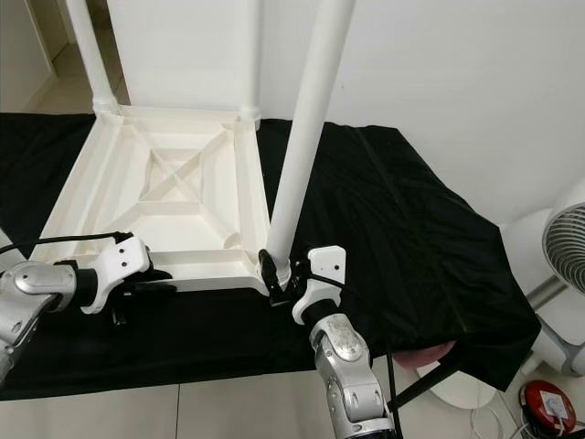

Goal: Building children table

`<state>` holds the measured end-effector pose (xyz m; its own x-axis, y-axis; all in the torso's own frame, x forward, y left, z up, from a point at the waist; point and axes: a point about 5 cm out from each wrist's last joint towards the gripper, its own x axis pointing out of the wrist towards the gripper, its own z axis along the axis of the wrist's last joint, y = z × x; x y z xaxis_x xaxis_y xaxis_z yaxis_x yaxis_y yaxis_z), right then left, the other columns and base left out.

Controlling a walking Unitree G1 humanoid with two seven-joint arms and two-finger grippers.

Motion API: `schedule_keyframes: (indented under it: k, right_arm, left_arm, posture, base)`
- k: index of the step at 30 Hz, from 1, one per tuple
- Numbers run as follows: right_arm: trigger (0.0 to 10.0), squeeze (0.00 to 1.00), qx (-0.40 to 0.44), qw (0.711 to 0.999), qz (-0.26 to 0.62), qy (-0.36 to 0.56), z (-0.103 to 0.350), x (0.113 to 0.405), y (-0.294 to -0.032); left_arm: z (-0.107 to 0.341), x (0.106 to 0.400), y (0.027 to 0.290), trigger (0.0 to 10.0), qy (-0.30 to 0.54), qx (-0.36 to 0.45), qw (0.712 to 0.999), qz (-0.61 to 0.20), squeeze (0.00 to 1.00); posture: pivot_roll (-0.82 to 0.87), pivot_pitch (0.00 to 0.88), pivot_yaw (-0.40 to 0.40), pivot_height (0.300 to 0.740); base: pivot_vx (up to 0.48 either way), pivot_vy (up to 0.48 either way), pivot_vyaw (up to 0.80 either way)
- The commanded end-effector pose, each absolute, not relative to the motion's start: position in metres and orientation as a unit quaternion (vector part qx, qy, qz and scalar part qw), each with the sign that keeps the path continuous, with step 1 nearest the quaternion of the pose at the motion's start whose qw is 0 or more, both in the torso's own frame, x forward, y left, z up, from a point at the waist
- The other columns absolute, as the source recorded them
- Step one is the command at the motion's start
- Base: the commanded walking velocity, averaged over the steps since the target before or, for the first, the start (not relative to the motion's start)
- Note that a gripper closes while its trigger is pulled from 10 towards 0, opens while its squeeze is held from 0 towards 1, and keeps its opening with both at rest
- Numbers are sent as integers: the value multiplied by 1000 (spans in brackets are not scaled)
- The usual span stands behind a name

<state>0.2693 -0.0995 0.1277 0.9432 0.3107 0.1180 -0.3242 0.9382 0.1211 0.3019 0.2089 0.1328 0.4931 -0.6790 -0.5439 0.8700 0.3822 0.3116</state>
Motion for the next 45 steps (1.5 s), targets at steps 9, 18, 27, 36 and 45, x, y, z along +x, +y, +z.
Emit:
schedule_keyframes:
  k: [9,18,27,36,45]
  right_arm:
    - [10000,0,52,994,90,-37,121,274,-135]
    - [10000,0,41,992,115,-32,119,269,-132]
    - [10000,1000,49,987,153,-28,119,269,-127]
    - [10000,1000,38,983,174,-41,127,274,-125]
    - [10000,0,22,972,222,-72,149,279,-113]
  left_arm:
    - [142,313,252,10000,182,311,863,-353,0]
    - [160,321,229,10000,139,305,865,-373,1000]
    - [187,318,199,10000,62,259,879,-396,0]
    - [223,322,178,10000,-36,171,918,-356,0]
    - [234,318,146,10000,-88,124,950,-274,0]
  posture:
    - [-40,0,-96,740]
    - [-49,0,-87,740]
    - [-44,0,-91,740]
    - [-30,0,-104,740]
    - [-25,0,-113,740]
  base:
    - [0,0,0]
    - [0,0,0]
    - [0,0,0]
    - [0,0,0]
    - [0,0,0]
